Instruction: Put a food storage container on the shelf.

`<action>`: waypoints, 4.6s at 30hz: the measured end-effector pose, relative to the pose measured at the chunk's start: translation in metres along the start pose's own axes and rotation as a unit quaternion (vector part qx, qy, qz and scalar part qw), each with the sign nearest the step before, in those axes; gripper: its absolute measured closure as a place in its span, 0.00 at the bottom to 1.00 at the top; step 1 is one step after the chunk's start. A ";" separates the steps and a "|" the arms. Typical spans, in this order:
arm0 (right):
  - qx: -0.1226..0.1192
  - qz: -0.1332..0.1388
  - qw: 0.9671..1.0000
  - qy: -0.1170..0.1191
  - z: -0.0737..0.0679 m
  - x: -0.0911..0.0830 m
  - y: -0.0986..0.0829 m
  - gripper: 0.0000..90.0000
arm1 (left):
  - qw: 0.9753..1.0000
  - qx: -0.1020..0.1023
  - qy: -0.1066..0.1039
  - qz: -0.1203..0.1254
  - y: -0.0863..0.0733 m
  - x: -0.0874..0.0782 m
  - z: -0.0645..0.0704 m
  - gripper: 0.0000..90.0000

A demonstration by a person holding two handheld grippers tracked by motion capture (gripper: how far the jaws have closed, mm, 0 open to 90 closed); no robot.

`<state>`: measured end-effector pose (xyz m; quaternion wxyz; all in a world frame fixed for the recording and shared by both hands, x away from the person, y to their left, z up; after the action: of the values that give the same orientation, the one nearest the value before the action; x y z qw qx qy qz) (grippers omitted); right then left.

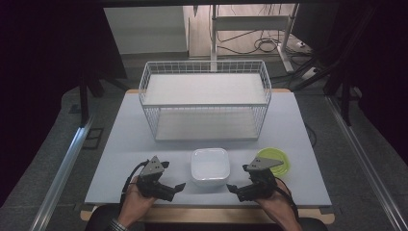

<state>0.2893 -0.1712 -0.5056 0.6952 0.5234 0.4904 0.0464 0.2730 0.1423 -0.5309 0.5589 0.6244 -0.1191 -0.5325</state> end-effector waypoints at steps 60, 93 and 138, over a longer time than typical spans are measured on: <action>0.117 -0.070 0.990 0.039 0.020 0.029 0.033 0.59 | 0.992 -0.075 -0.095 -0.028 0.036 0.040 -0.006 0.40; 0.182 -0.031 0.982 0.039 0.015 0.017 0.030 0.88 | 0.988 -0.142 -0.047 0.030 0.035 0.017 -0.002 0.83; 0.071 0.099 0.993 0.008 0.013 -0.029 0.128 0.88 | 0.990 -0.066 0.009 0.127 0.128 -0.048 -0.005 0.87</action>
<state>0.3415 -0.1392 -0.3889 0.6442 0.6171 0.4439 0.0842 0.3146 0.1363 -0.4009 0.6630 0.5709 -0.1570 -0.4582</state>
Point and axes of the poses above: each handheld gripper's, and its own axes: x roughly forward along the jaws, y roughly out of its top, z roughly to its right, the point moved 3 cm from there along x, roughly forward along the jaws, and after that the axes turned 7 degrees about -y, right-handed, at the moved point
